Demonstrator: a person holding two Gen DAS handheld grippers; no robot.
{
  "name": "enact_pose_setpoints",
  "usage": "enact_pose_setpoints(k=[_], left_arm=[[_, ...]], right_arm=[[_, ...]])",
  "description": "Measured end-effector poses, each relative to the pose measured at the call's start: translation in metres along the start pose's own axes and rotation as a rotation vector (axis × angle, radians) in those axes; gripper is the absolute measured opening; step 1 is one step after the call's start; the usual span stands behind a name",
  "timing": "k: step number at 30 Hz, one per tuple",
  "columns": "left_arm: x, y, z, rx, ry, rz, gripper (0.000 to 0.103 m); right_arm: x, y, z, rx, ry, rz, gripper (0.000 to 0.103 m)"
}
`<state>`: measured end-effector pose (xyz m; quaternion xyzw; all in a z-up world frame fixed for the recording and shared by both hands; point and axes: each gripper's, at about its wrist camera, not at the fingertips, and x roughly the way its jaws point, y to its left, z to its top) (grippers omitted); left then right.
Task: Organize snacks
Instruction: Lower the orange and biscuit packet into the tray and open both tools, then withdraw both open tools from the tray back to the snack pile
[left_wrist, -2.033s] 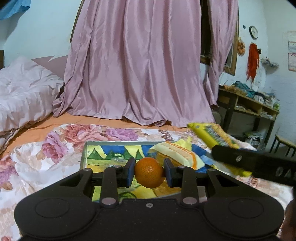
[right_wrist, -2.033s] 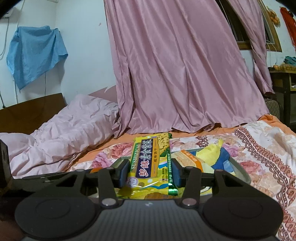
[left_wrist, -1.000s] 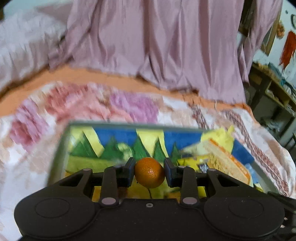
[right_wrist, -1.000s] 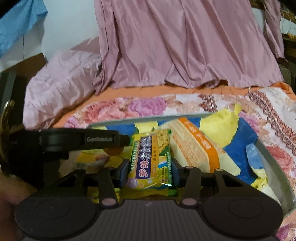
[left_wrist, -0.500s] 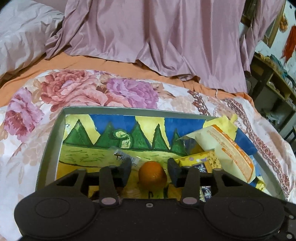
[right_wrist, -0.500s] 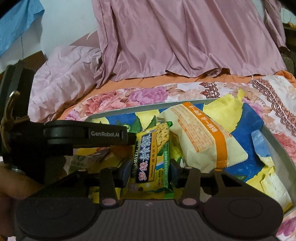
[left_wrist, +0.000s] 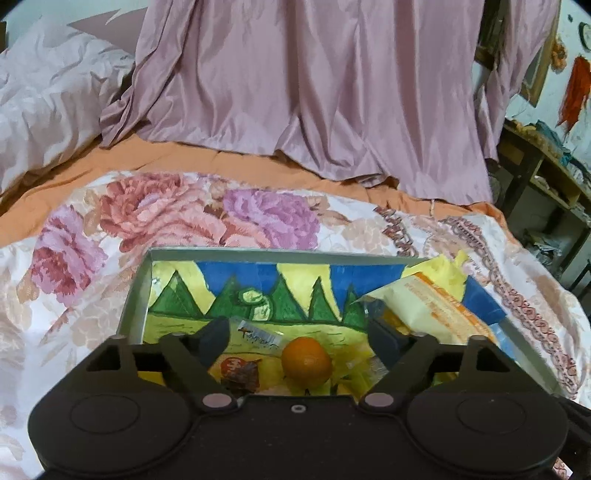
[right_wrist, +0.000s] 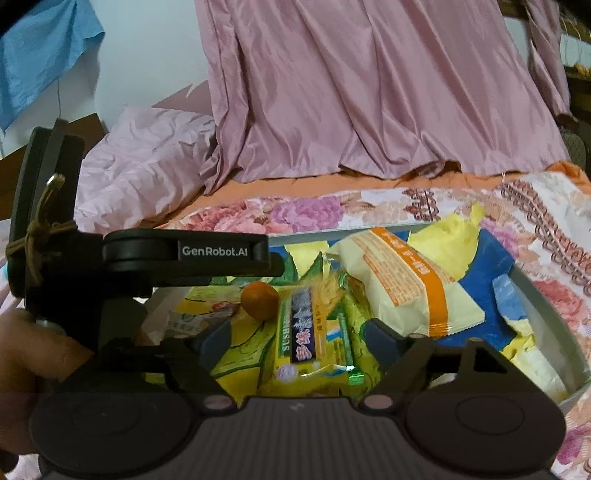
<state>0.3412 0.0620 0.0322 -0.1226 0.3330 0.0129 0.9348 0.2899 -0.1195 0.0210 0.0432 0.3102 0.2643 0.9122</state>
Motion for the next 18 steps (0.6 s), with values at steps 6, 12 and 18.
enact_pose_setpoints(k=[6,12,18], left_arm=[[-0.031,-0.005,0.003,0.009,-0.062,-0.039,0.1],[-0.082,-0.011,-0.001,0.039,-0.13,-0.072,0.102],[-0.147,-0.009,-0.029,0.08,-0.185,-0.09,0.102]], right_arm=[[-0.029,0.007,-0.002,-0.032,-0.061,0.008,0.099],[-0.072,0.015,-0.013,-0.041,-0.113,0.026,0.102],[-0.126,0.02,-0.036,-0.05,-0.168,0.049,0.103]])
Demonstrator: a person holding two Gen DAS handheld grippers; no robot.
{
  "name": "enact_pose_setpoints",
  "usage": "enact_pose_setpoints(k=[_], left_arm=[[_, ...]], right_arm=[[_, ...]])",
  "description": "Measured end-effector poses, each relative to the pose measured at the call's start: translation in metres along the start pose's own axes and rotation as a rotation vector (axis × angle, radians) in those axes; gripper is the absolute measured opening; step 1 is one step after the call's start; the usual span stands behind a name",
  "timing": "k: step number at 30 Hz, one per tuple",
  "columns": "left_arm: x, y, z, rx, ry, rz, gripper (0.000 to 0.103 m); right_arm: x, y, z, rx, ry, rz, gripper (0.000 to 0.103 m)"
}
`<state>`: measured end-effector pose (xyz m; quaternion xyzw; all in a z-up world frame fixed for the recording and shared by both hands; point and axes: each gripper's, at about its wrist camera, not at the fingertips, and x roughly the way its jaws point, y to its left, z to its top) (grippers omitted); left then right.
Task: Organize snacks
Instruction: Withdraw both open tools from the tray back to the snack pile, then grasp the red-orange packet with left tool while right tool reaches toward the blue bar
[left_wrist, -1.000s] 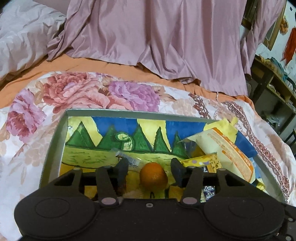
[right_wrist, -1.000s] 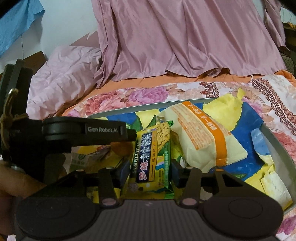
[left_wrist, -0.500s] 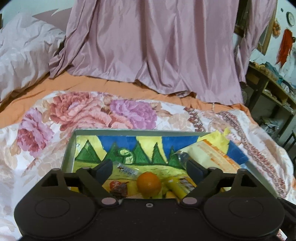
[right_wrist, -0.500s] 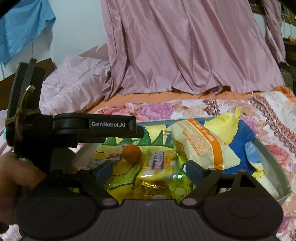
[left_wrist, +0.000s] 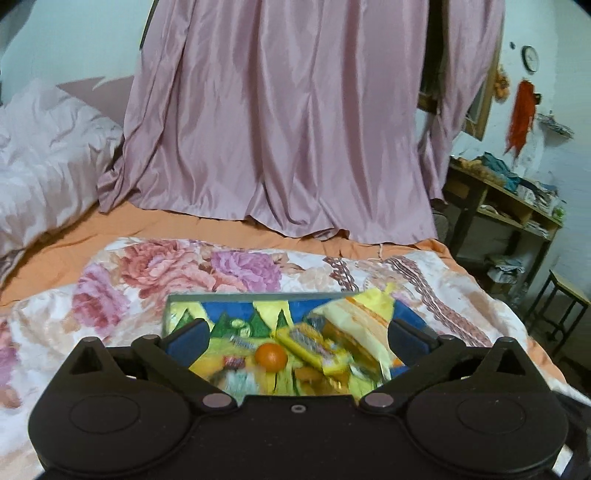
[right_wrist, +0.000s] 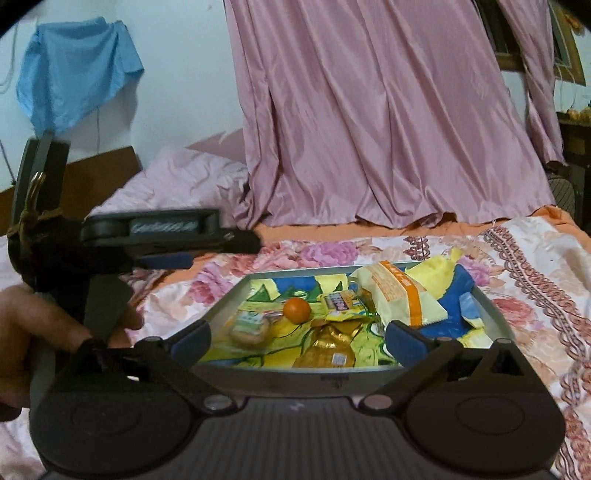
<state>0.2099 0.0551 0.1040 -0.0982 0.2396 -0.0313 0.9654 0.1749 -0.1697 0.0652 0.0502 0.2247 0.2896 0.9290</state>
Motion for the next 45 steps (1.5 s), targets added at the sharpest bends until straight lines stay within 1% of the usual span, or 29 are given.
enact_pose_setpoints(k=[2,4,8,10,12,14,17,19,20,22,25,27,30,33,37,40,43,45], left_arm=[[-0.024,0.002,-0.013,0.008,-0.008,0.003,0.102],[-0.048,0.004,-0.034,0.012,-0.004,0.019,0.102],[-0.085,0.002,-0.084,0.082,0.015,0.049,0.102],[-0.097,-0.003,-0.11,0.104,0.04,0.047,0.102],[-0.102,-0.006,-0.134,0.105,0.073,0.04,0.102],[-0.103,-0.009,-0.153,0.108,0.103,0.036,0.102],[-0.093,-0.009,-0.165,0.14,0.144,0.052,0.102],[-0.081,-0.006,-0.169,0.137,0.183,0.057,0.102],[-0.075,-0.004,-0.17,0.12,0.198,0.055,0.102],[-0.064,0.004,-0.171,0.026,0.231,0.035,0.102],[-0.053,0.017,-0.172,-0.141,0.247,-0.05,0.102],[-0.046,0.02,-0.175,-0.201,0.253,-0.091,0.102],[-0.031,0.02,-0.181,-0.276,0.272,-0.132,0.101],[-0.017,0.021,-0.185,-0.343,0.29,-0.163,0.1],[0.005,0.021,-0.194,-0.371,0.327,-0.145,0.099],[0.018,0.024,-0.194,-0.39,0.302,-0.141,0.1],[0.028,0.031,-0.192,-0.462,0.272,-0.145,0.101],[0.035,0.033,-0.19,-0.483,0.258,-0.144,0.101]], right_arm=[[-0.022,0.0,-0.008,0.007,-0.016,-0.009,0.103],[-0.039,-0.003,-0.018,0.025,-0.027,-0.017,0.103],[-0.069,-0.015,-0.044,0.089,-0.046,-0.042,0.103],[-0.079,-0.022,-0.063,0.117,-0.043,-0.053,0.103],[-0.082,-0.028,-0.08,0.125,-0.014,-0.09,0.103],[-0.084,-0.035,-0.083,0.16,0.006,-0.111,0.103],[-0.088,-0.038,-0.085,0.164,-0.015,-0.127,0.103],[-0.086,-0.04,-0.089,0.177,0.005,-0.141,0.103],[-0.086,-0.042,-0.09,0.188,0.012,-0.14,0.103],[-0.085,-0.044,-0.092,0.201,0.017,-0.137,0.103],[-0.084,-0.041,-0.094,0.196,0.02,-0.126,0.103],[-0.082,-0.039,-0.094,0.19,0.022,-0.12,0.103],[-0.08,-0.035,-0.093,0.189,0.023,-0.104,0.103],[-0.079,-0.034,-0.093,0.184,0.023,-0.097,0.103],[-0.076,-0.035,-0.093,0.19,0.034,-0.087,0.103],[-0.073,-0.034,-0.093,0.198,0.044,-0.078,0.103],[-0.07,-0.032,-0.095,0.189,0.054,-0.076,0.103],[-0.068,-0.031,-0.095,0.186,0.061,-0.074,0.103]])
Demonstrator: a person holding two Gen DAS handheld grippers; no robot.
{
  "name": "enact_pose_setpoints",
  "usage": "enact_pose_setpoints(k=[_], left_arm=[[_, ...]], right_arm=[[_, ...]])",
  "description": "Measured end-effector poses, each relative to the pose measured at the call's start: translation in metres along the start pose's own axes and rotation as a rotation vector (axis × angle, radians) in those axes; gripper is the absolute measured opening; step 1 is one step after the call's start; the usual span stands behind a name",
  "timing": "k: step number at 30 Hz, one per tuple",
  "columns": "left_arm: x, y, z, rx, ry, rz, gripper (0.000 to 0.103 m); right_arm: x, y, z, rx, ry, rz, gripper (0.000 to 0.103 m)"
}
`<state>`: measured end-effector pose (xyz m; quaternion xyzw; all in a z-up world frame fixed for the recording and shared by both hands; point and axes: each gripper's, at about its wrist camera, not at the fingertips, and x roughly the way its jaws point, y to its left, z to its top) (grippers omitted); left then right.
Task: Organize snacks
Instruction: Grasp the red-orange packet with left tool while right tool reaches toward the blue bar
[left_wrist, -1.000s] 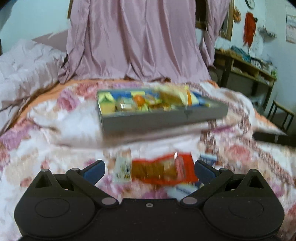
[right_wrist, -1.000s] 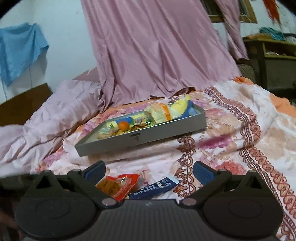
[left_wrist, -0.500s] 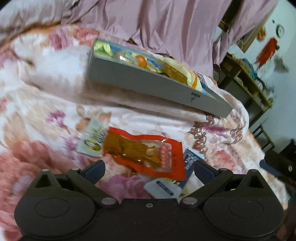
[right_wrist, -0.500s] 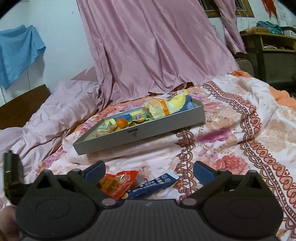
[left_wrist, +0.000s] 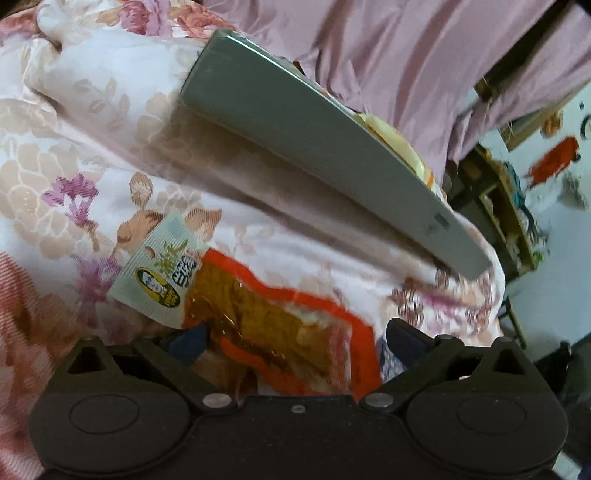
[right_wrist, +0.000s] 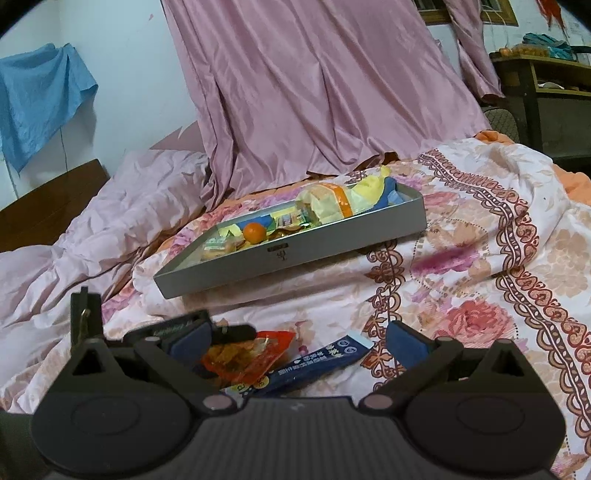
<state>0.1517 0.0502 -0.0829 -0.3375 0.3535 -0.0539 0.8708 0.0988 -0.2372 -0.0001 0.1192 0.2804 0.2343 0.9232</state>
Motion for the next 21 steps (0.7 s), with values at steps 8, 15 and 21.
enact_pose_setpoints(k=[8,15,21], left_arm=[[0.016,0.011,0.012,-0.045,-0.006,-0.022,0.046],[0.018,0.025,0.022,-0.166,-0.012,-0.059,0.037],[0.029,0.021,0.028,-0.183,-0.024,-0.062,0.039]], right_arm=[[0.005,0.001,-0.003,-0.001,0.021,-0.013,0.103],[0.006,0.001,-0.005,-0.007,0.032,-0.024,0.103],[0.009,0.003,-0.008,-0.025,0.052,-0.024,0.103]])
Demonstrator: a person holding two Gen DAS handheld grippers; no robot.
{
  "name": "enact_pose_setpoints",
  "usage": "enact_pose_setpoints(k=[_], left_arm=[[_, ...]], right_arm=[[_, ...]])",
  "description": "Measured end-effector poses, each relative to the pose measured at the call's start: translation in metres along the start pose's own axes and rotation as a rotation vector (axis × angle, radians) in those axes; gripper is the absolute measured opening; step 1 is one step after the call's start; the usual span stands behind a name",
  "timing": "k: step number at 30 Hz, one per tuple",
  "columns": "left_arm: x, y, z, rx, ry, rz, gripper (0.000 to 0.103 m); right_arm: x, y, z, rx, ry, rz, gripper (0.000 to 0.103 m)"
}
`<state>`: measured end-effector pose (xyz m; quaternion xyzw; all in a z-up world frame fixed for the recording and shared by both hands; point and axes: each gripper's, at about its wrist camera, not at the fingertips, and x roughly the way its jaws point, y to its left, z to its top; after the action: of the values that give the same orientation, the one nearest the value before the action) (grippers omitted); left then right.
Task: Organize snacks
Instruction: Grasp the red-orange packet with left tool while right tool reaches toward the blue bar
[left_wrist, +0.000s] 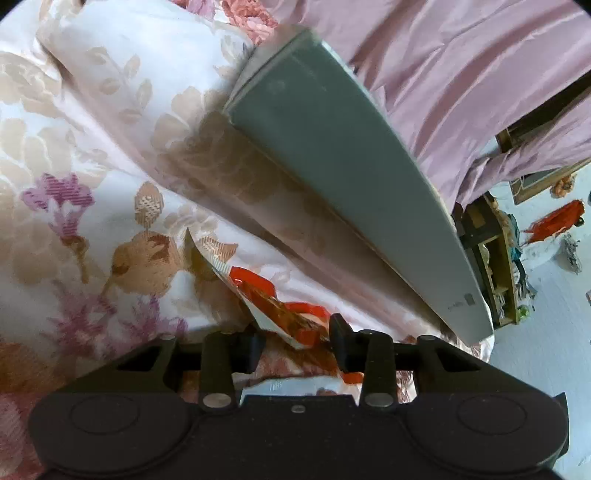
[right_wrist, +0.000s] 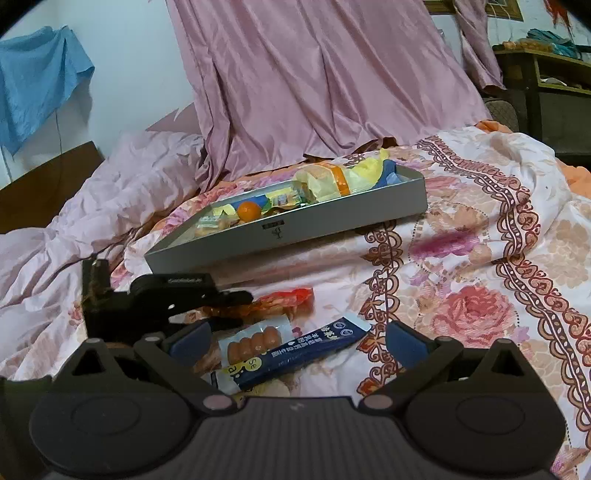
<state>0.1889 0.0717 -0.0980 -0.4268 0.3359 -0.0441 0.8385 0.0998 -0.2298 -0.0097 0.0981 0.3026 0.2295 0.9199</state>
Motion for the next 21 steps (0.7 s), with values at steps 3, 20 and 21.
enact_pose_setpoints(k=[3,20,21], left_arm=[[0.006,-0.005,0.001,0.026,0.009,0.023,0.032],[-0.111,-0.05,-0.003,0.337,-0.053,0.134,0.023],[-0.12,-0.041,-0.004,0.326,-0.068,0.136,0.023]], right_arm=[[0.002,0.001,-0.001,-0.02,0.005,-0.009,0.103],[0.037,0.021,-0.014,-0.089,0.162,0.059,0.102],[0.04,0.018,-0.013,-0.057,0.163,0.065,0.102]])
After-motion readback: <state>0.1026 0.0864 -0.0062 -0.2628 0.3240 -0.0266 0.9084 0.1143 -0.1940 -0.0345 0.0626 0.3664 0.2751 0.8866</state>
